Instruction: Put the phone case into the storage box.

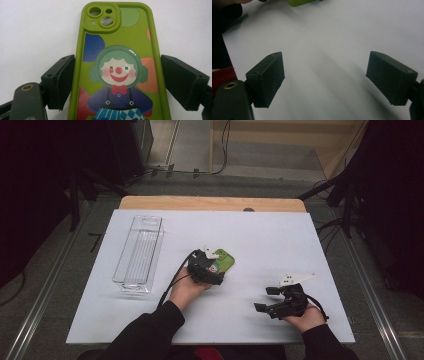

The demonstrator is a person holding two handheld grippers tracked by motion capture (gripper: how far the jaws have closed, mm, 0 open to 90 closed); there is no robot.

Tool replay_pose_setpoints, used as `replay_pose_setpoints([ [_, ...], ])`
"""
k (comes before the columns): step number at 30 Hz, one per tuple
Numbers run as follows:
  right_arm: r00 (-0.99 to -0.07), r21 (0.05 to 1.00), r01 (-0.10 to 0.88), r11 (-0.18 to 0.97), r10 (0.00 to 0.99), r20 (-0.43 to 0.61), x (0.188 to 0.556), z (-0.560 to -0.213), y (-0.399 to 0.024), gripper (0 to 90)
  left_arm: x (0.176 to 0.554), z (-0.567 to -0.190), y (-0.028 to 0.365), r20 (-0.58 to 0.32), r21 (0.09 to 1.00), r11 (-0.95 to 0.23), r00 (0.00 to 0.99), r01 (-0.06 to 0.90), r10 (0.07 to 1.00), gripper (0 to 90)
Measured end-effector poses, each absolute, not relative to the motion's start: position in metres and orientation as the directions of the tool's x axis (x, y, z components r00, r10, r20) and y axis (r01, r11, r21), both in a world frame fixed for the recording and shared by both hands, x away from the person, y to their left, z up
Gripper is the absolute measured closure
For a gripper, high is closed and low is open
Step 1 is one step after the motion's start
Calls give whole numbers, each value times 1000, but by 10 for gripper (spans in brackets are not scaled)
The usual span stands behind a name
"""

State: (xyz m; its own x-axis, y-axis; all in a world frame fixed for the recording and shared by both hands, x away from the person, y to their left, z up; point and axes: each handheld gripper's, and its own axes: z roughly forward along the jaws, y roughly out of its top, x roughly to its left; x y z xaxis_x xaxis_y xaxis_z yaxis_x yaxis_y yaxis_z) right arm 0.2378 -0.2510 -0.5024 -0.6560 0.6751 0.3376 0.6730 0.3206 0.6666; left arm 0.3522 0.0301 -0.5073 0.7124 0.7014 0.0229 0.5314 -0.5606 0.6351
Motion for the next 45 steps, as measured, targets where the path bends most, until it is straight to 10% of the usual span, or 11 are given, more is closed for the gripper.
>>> replay_pose_setpoints([
  [45, -586, 680, 699, 219, 721, 370, 238, -484, -244, 134, 330, -463, 51, -248, 714, -376, 715, 591, 653, 166],
])
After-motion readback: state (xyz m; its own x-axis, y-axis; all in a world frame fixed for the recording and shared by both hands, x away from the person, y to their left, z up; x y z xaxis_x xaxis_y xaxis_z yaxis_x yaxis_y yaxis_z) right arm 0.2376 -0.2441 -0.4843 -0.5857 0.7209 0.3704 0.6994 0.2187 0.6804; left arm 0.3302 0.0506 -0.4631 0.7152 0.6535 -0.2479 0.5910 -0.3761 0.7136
